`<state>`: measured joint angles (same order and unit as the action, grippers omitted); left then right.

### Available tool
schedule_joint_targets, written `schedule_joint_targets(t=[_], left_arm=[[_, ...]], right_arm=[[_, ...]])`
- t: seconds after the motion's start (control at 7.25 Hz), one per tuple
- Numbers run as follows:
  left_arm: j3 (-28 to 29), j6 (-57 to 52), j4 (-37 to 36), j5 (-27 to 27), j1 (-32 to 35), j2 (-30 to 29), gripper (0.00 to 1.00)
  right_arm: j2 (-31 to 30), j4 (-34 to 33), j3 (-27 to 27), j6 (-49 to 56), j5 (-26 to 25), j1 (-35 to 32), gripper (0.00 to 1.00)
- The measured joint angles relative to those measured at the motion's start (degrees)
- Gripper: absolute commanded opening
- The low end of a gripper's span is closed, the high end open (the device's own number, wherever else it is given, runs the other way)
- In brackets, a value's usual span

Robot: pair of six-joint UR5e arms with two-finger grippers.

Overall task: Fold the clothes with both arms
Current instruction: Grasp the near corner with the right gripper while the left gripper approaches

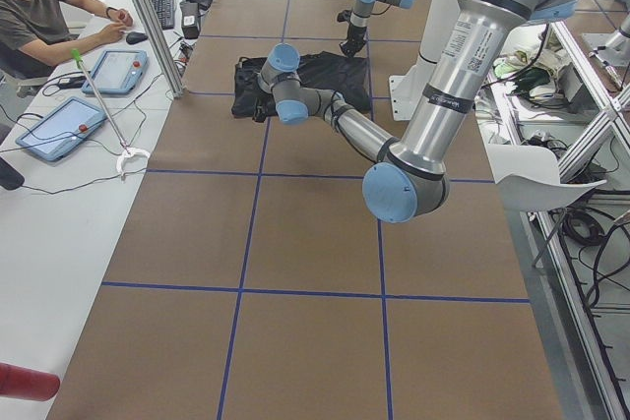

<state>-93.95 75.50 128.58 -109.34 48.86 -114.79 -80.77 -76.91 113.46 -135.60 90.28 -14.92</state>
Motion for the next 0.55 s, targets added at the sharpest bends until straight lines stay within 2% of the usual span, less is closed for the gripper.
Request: schedule_joint_targets(t=[0.28, 0.55], left_arm=[[0.0, 0.3, 0.0, 0.0, 0.0, 0.1, 1.0], [-1.9, 8.1, 0.5, 0.3, -0.6, 0.0, 1.0]], right_arm=[[0.0, -0.1, 1.3, 0.2, 0.5, -0.3, 0.0], [-0.1, -2.0, 3.3, 0.6, 1.0, -0.4, 0.0]])
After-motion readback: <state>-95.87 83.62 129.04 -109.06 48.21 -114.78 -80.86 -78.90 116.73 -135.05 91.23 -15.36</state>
